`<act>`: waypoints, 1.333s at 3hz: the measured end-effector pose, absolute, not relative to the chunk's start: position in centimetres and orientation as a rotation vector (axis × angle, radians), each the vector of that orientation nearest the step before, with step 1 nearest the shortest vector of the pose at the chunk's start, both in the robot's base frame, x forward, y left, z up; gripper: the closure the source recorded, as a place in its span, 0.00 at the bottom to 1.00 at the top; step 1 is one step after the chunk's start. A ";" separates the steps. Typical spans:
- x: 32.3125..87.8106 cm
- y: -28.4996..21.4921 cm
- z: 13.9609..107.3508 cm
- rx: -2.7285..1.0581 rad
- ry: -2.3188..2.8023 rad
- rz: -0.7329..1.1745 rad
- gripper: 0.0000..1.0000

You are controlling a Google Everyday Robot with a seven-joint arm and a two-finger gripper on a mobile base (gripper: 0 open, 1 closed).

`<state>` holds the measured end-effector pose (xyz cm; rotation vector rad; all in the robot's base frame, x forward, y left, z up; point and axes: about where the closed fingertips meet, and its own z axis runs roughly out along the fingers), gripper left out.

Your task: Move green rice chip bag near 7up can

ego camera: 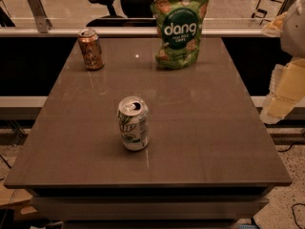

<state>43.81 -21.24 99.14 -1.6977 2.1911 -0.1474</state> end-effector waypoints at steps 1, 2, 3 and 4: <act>44.2 -21.2 99.6 -1.694 2.184 -0.175 0.00; 45.2 -20.9 100.5 -1.721 2.147 -0.208 0.00; 46.5 -20.8 101.7 -1.760 2.099 -0.233 0.00; 47.9 -20.4 103.2 -1.852 2.000 -0.226 0.00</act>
Offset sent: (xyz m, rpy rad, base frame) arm 0.0284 0.0054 0.0217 -0.0513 -0.0587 0.0616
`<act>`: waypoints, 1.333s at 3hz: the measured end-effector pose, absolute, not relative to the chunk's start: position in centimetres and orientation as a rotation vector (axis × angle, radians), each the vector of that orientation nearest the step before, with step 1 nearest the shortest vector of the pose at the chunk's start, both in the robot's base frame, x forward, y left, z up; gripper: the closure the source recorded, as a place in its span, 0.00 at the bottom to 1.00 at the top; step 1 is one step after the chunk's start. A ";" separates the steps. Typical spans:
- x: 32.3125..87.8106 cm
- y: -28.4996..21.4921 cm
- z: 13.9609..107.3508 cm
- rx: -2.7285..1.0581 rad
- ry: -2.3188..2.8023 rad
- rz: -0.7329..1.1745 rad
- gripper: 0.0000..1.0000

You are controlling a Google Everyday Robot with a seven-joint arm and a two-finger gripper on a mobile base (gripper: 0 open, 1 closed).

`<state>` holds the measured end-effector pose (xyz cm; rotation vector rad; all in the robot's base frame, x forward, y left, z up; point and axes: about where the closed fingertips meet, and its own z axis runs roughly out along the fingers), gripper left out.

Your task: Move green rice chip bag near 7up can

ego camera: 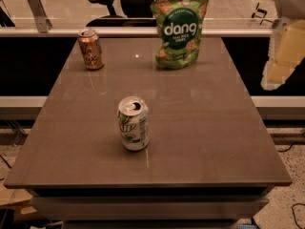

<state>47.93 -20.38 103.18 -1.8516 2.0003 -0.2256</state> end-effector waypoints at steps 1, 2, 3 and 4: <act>49.4 -20.5 105.1 -1.913 1.923 -0.231 0.00; 51.0 -20.5 106.9 -1.935 1.881 -0.252 0.00; 52.9 -20.3 108.3 -1.927 1.860 -0.283 0.00; 55.0 -19.7 109.5 -1.904 1.848 -0.320 0.00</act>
Offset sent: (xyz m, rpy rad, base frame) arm 0.0406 -0.0079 0.0564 -0.0446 -0.0132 0.1352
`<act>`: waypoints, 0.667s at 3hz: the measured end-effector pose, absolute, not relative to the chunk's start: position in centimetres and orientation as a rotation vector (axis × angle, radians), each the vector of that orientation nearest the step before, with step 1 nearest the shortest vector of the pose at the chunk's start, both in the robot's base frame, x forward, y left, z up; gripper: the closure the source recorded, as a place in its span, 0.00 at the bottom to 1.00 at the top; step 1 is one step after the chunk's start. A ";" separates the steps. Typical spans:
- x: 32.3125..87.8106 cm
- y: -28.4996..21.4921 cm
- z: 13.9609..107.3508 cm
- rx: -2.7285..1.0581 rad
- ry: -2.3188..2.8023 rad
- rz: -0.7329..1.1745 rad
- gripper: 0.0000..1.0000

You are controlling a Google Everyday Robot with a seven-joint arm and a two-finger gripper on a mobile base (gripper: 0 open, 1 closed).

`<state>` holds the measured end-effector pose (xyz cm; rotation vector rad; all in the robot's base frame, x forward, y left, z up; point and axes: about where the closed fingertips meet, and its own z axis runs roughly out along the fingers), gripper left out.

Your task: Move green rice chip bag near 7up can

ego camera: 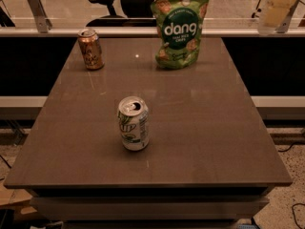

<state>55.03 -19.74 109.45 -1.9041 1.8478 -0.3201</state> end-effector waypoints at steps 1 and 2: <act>57.2 -18.7 109.7 -1.895 1.835 -0.338 0.00; 59.6 -17.6 109.3 -1.900 1.835 -0.341 0.00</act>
Offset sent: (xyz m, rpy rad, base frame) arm 0.0598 0.0250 -0.0101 -0.0372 0.0701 0.0011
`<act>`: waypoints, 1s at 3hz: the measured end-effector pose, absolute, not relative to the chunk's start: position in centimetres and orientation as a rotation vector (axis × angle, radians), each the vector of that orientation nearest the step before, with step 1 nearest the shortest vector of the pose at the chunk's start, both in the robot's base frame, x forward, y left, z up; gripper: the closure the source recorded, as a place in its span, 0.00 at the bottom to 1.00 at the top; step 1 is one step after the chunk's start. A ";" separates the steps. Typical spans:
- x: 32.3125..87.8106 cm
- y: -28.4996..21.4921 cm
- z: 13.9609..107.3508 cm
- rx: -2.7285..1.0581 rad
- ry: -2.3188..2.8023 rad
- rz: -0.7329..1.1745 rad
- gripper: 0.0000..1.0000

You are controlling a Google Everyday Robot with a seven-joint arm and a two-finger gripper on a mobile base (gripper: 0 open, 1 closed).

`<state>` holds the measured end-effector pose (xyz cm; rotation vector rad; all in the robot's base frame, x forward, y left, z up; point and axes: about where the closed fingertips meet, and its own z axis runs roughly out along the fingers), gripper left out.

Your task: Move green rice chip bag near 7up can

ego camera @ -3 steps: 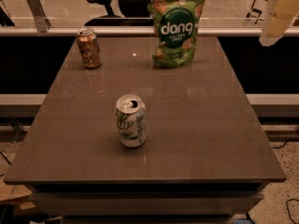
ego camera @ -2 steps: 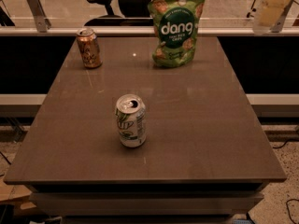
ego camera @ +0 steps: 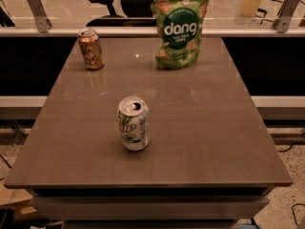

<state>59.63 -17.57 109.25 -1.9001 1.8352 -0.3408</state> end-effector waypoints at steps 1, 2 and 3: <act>64.4 -15.6 107.9 -1.881 1.838 -0.344 0.00; 64.5 -15.5 108.0 -1.879 1.835 -0.346 0.00; 65.9 -15.0 108.1 -1.893 1.813 -0.369 0.00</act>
Offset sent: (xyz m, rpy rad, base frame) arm 0.0435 0.0123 -0.0241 -0.0332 0.1362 -0.0235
